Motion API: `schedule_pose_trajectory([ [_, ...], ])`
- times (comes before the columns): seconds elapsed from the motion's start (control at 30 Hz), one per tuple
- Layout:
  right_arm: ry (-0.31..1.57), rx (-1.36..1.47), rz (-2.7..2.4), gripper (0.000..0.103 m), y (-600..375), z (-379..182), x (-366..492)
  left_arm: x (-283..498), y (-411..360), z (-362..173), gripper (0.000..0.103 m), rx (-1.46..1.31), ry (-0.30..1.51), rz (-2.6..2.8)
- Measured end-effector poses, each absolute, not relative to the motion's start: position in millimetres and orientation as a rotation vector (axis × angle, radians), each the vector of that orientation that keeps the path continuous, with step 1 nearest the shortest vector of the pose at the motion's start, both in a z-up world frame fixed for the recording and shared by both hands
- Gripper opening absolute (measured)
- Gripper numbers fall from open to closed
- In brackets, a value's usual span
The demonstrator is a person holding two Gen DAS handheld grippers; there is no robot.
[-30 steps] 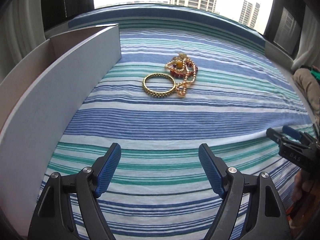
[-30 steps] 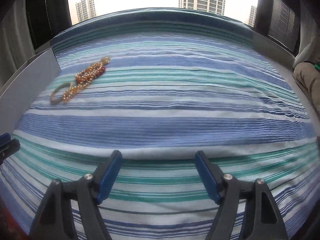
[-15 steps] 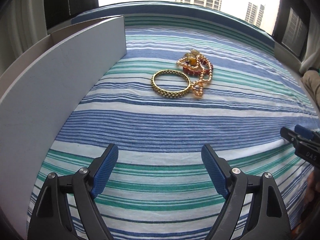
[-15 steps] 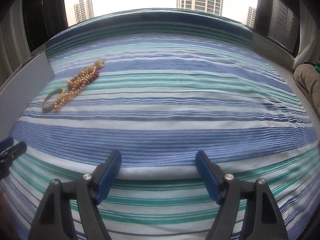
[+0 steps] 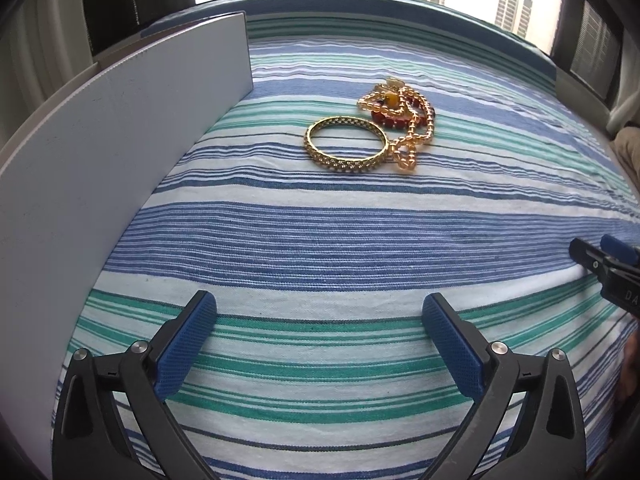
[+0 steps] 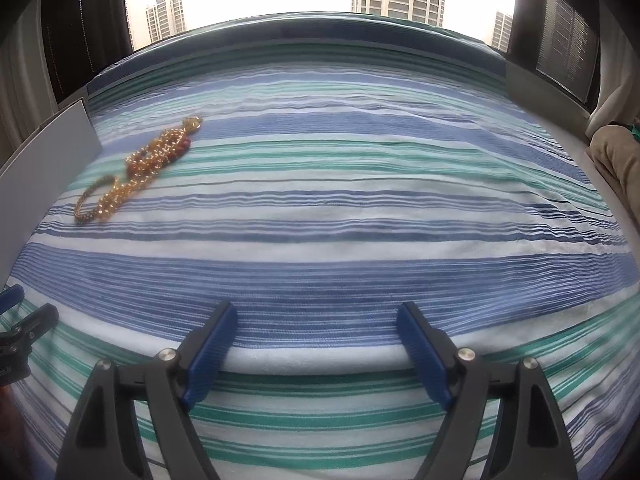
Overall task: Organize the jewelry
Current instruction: 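Move both open tools back over the remaining jewelry, then grasp the gold pearl necklace with the right tool and lift it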
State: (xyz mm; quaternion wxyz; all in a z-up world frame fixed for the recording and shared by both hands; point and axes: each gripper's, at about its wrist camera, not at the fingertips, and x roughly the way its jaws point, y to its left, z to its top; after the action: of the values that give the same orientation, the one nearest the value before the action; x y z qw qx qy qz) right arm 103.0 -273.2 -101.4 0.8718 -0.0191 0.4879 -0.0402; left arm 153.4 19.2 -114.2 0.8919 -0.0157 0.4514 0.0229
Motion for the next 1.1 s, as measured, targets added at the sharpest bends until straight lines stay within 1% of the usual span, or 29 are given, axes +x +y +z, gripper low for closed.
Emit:
schedule_pose_trajectory([
  [0.57,1.022,-0.046,-0.084,0.087,-272,-102,104,154,20,-115,0.103,-0.035,0.937,0.041],
  [0.83,1.04,-0.05,-0.078,0.09,-269,-102,108,154,20,-115,0.103,-0.036,0.936,0.041],
  [0.97,1.096,0.086,0.078,0.09,-259,-89,135,154,20,-115,0.103,-0.036,0.936,0.041],
  [1.07,1.136,0.2,0.236,0.087,-236,-84,181,155,20,-115,0.103,-0.037,0.935,0.04],
  [1.1,1.16,0.208,0.262,0.077,-226,-87,199,155,20,-115,0.103,-0.037,0.935,0.04],
])
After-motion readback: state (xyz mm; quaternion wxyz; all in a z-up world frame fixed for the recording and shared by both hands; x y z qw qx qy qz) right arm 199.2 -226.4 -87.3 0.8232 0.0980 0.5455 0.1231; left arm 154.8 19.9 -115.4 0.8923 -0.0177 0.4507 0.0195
